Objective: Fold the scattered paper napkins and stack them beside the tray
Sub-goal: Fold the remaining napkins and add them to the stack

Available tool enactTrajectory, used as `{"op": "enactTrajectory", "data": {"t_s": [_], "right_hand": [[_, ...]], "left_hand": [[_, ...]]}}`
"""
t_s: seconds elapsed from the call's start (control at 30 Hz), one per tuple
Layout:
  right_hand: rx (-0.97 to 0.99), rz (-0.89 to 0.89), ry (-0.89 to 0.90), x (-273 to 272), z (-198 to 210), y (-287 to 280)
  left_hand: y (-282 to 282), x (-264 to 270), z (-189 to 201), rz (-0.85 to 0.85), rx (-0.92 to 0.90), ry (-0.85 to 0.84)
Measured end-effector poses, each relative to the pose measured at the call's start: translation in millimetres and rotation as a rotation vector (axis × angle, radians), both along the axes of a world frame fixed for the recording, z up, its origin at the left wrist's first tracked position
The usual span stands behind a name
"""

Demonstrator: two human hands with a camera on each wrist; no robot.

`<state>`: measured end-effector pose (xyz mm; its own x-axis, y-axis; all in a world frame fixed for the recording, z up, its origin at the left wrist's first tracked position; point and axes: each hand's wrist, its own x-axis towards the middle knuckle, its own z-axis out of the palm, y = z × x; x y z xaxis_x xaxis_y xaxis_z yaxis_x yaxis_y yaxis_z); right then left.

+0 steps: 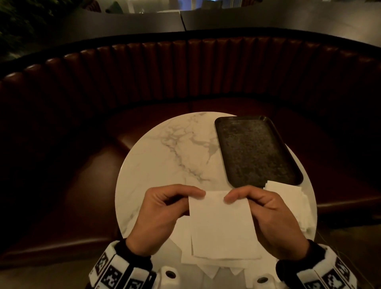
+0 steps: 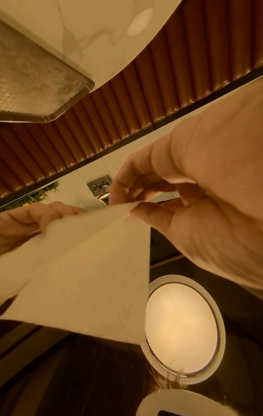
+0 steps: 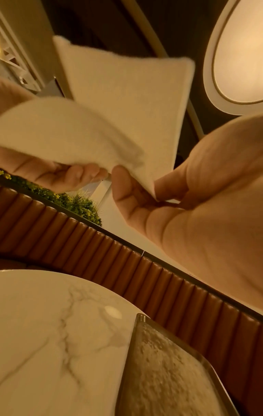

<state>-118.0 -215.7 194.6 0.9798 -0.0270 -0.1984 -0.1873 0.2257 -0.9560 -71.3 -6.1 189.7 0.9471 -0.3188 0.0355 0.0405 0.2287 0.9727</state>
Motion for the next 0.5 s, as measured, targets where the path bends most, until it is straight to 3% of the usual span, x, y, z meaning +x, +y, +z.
{"op": "enactTrajectory", "data": {"t_s": [0.13,0.33,0.5], "right_hand": [[0.043,0.012,-0.053,0,2,-3],[-0.040,-0.014,-0.120,1,3,-8],[-0.176,0.064,-0.201,-3,5,-18]], "left_hand": [[-3,4,7,-0.028,0.024,-0.001],[-10,6,19,-0.074,-0.024,0.180],[-25,5,17,-0.066,0.170,0.135]]}}
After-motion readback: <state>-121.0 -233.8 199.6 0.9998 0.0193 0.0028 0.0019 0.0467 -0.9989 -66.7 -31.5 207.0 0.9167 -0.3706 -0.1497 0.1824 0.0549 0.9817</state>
